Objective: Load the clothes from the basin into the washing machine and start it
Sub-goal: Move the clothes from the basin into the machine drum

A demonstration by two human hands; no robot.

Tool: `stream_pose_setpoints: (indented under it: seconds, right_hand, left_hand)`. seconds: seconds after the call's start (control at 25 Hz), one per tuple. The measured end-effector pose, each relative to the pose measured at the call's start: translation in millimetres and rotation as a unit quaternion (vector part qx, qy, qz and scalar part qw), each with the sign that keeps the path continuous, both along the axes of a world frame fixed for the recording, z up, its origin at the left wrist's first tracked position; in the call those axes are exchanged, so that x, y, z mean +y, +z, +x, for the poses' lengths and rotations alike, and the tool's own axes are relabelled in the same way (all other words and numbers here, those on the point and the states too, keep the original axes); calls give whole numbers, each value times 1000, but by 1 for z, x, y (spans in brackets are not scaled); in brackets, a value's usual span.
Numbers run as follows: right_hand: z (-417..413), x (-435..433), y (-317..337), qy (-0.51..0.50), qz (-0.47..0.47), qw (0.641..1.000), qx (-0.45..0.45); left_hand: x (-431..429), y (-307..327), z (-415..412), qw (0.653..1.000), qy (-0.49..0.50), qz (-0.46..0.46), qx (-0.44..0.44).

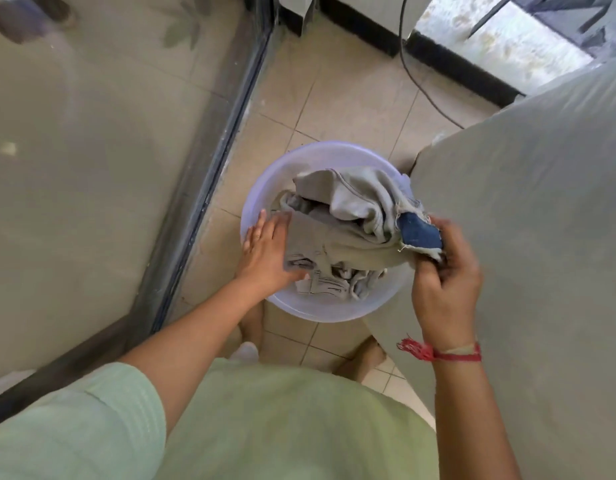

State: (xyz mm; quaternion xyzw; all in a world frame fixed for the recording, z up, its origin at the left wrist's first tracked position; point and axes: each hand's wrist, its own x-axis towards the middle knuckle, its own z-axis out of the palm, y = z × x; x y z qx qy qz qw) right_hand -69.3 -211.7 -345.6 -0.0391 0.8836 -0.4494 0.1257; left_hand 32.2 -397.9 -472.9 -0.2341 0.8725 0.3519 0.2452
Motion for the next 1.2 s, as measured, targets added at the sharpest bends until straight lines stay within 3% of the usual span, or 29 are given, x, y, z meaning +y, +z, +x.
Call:
stream_pose_setpoints:
  seconds: [0.24, 0.48, 0.68, 0.8, 0.96, 1.2]
  right_hand:
    - [11, -5, 127, 22, -44, 995, 83]
    - [5, 5, 268, 7, -55, 980, 192]
    - [4, 6, 372, -91, -112, 946, 291]
    - [6, 4, 436, -120, -135, 907, 381]
    - [7, 21, 495, -163, -142, 862, 458]
    - [-6, 99, 526, -239, -46, 870, 429]
  left_hand:
    - [0, 112, -38, 983, 69, 70, 156]
    - [-2, 241, -52, 971, 16, 109, 210]
    - [21, 343, -31, 956, -47, 149, 250]
    - [24, 391, -36, 943, -79, 69, 315]
    - [22, 464, -83, 897, -97, 34, 430]
    - [-4, 564, -117, 865, -138, -32, 481]
